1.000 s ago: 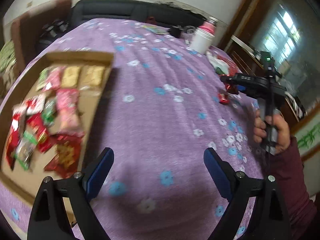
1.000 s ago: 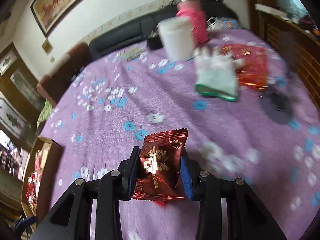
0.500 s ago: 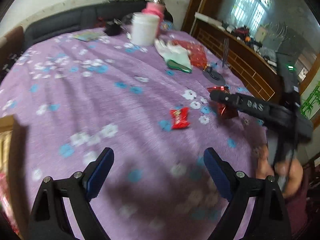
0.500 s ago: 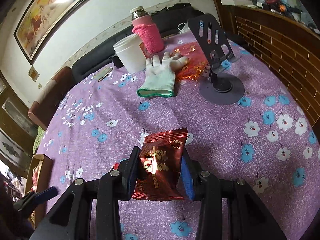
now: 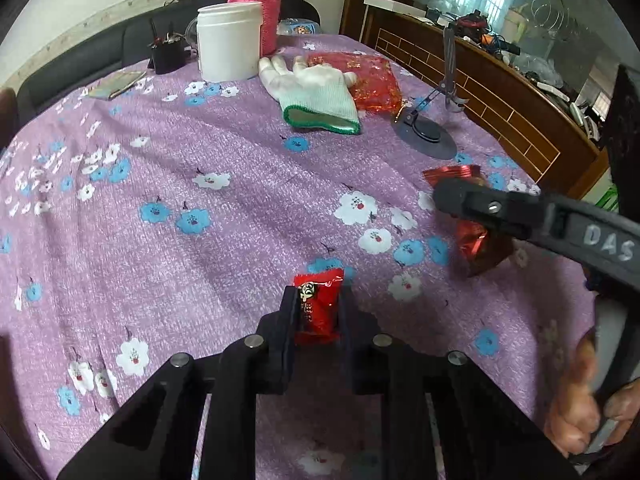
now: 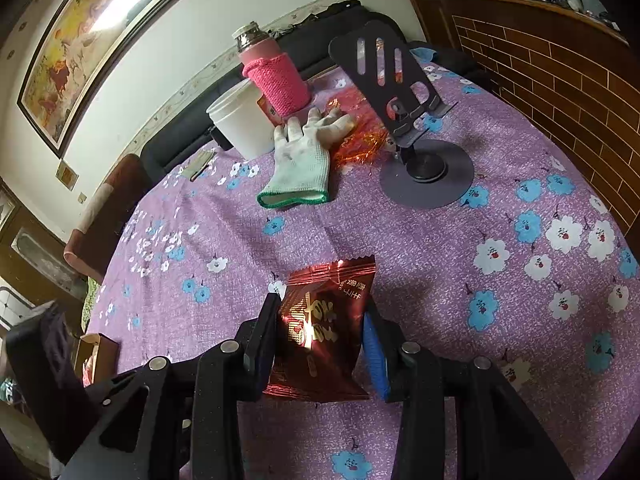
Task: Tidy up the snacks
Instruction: 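Carry both candies into the cardboard box and open both tools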
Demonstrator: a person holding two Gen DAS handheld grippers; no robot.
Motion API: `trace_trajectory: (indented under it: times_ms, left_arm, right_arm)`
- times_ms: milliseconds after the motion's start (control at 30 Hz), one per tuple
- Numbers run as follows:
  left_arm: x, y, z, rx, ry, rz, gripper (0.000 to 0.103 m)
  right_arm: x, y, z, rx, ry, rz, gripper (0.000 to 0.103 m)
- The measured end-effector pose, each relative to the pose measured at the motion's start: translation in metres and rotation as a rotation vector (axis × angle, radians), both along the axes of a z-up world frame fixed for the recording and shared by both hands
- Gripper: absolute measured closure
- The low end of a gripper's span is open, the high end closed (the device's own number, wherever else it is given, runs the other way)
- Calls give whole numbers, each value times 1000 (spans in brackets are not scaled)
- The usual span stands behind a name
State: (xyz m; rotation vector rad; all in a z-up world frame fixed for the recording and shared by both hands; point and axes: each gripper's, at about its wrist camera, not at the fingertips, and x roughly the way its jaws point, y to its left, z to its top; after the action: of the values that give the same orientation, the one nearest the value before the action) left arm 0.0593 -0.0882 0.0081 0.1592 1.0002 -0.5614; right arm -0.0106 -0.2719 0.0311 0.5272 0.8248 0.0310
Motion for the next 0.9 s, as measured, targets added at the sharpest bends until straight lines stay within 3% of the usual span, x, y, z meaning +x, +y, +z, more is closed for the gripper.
trace_trajectory:
  times_ms: [233, 500, 700, 900]
  left_arm:
    - [-19, 37, 24, -83, -18, 66, 86]
    - [-93, 113, 70, -192, -102, 147, 85]
    - [-148, 220, 87, -270, -159, 343, 85]
    - [-191, 324, 87, -277, -206, 570, 85]
  right_arm:
    - [0, 11, 2, -37, -19, 28, 61]
    - [-4, 16, 1, -56, -44, 31, 61]
    - [-7, 30, -3, -118, -52, 31, 61]
    - [-18, 56, -1, -207, -55, 35, 61]
